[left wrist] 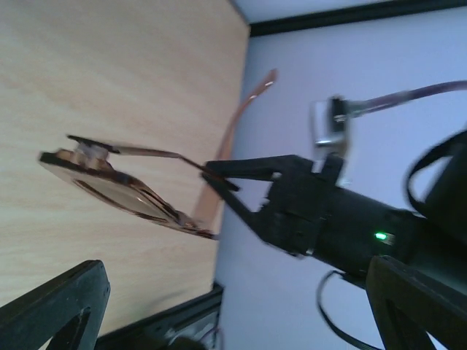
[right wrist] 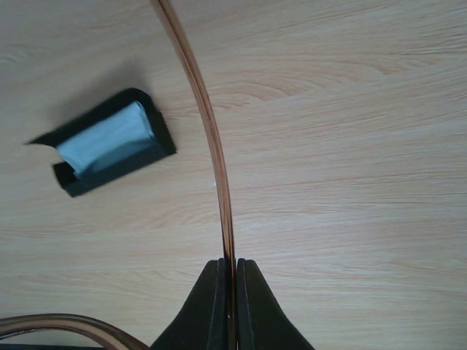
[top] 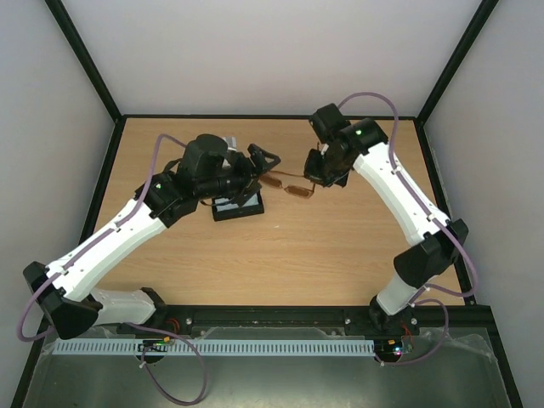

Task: Organize the sunglasses
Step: Fold the sunglasses.

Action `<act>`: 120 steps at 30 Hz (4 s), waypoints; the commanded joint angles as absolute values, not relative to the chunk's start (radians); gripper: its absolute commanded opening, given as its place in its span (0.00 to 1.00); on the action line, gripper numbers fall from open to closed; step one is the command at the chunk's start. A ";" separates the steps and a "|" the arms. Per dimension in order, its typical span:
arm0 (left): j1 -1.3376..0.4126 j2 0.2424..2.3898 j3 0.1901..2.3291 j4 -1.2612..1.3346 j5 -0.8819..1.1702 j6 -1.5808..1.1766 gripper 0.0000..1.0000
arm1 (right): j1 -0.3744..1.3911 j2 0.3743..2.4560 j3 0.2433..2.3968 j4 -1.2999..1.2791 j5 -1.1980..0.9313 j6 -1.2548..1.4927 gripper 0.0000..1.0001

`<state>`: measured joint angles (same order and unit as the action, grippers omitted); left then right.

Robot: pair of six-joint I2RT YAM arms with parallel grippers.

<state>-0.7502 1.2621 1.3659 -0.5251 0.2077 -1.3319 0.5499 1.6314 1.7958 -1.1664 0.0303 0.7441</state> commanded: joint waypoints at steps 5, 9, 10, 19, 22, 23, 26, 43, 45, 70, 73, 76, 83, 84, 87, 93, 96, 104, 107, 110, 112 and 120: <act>-0.799 1.261 1.339 -0.220 -0.003 -1.367 0.99 | 0.415 1.654 1.850 -1.142 -0.309 0.897 0.01; -0.802 1.287 1.330 -0.233 -0.037 -1.320 0.99 | 0.401 1.600 1.745 -1.070 -0.425 0.955 0.02; -0.805 1.292 1.325 -0.239 -0.041 -1.310 0.99 | 0.400 1.579 1.706 -1.046 -0.454 0.971 0.01; -0.847 1.322 1.291 -0.275 -0.098 -1.246 0.99 | 0.400 1.380 1.376 -0.853 -0.595 1.096 0.01; -0.853 1.325 1.288 -0.285 -0.104 -1.245 0.99 | 0.400 1.354 1.339 -0.847 -0.605 1.102 0.01; -0.856 1.325 1.286 -0.282 -0.106 -1.245 0.99 | 0.400 1.350 1.336 -0.847 -0.607 1.102 0.01; -0.858 1.329 1.286 -0.278 -0.105 -1.245 0.99 | 0.400 1.346 1.338 -0.857 -0.604 1.094 0.01; -0.889 1.344 1.325 -0.338 -0.102 -1.215 0.87 | 0.400 1.409 1.388 -0.870 -0.587 1.071 0.01; -0.889 1.339 1.320 -0.342 -0.105 -1.215 0.84 | 0.400 1.412 1.394 -0.875 -0.586 1.068 0.02; -0.889 1.373 1.347 -0.376 -0.085 -1.210 0.54 | 0.400 1.424 1.432 -0.919 -0.548 1.028 0.01; -0.888 1.381 1.356 -0.381 -0.079 -1.207 0.45 | 0.400 1.424 1.436 -0.920 -0.547 1.026 0.01; -0.889 1.384 1.360 -0.391 -0.078 -1.206 0.45 | 0.400 1.427 1.443 -0.922 -0.548 1.026 0.01; -0.883 1.381 1.372 -0.411 -0.080 -1.192 0.43 | 0.400 1.433 1.500 -0.972 -0.526 0.990 0.16; -0.878 1.382 1.378 -0.418 -0.076 -1.186 0.43 | 0.400 1.431 1.516 -0.992 -0.518 0.976 0.18; -0.864 1.378 1.394 -0.437 -0.054 -1.167 0.42 | 0.400 1.413 1.543 -1.045 -0.498 0.944 0.23; -0.819 1.359 1.418 -0.490 0.029 -1.112 0.42 | 0.400 1.351 1.559 -1.115 -0.485 0.901 0.40; -0.793 1.340 1.407 -0.492 0.088 -1.098 0.42 | 0.399 1.321 1.561 -1.120 -0.494 0.897 0.48; -0.759 1.285 1.378 -0.536 0.217 -1.036 0.42 | 0.399 1.302 1.654 -1.210 -0.429 0.847 0.52; -0.759 1.266 1.373 -0.529 0.270 -1.021 0.42 | 0.394 1.271 1.573 -1.187 -0.420 0.847 0.51; -0.759 1.257 1.364 -0.487 0.336 -1.015 0.42 | 0.391 1.271 1.497 -1.151 -0.419 0.850 0.46; -0.759 1.255 1.364 -0.468 0.361 -1.017 0.42 | 0.391 1.291 1.497 -1.144 -0.405 0.835 0.38; -0.769 1.269 1.357 -0.423 0.399 -1.033 0.43 | 0.391 1.369 1.530 -1.132 -0.349 0.795 0.06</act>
